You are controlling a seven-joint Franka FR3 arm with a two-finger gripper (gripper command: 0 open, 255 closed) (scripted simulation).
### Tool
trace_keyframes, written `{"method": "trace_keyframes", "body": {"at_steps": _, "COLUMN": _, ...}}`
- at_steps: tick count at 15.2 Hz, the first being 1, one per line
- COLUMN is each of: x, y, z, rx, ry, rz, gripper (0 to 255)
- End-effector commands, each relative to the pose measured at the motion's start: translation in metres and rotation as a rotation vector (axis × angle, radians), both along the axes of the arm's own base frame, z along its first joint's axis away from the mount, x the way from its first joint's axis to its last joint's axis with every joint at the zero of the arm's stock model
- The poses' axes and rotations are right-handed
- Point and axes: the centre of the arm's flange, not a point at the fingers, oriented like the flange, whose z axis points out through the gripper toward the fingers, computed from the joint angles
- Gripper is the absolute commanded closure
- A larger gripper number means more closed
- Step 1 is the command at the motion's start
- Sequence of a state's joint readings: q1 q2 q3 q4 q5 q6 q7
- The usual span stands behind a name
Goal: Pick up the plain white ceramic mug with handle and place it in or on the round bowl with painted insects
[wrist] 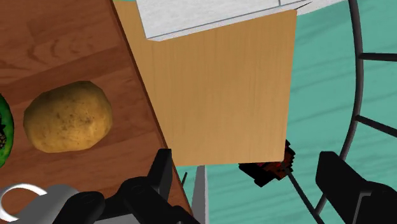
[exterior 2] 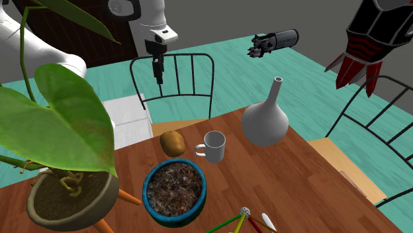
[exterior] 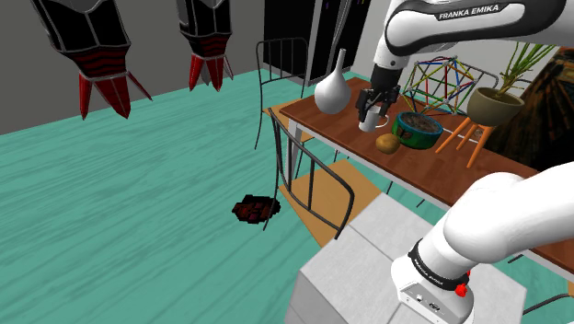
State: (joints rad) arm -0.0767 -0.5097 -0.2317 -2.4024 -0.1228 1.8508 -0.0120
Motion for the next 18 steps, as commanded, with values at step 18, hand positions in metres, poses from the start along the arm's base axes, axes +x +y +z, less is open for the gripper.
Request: {"method": "trace_keyframes", "body": {"at_steps": 18, "x": 0.099, "y": -0.207, "z": -0.072, "rx": -0.037, "ry": -0.090, "rz": -0.136, "gripper": 0}}
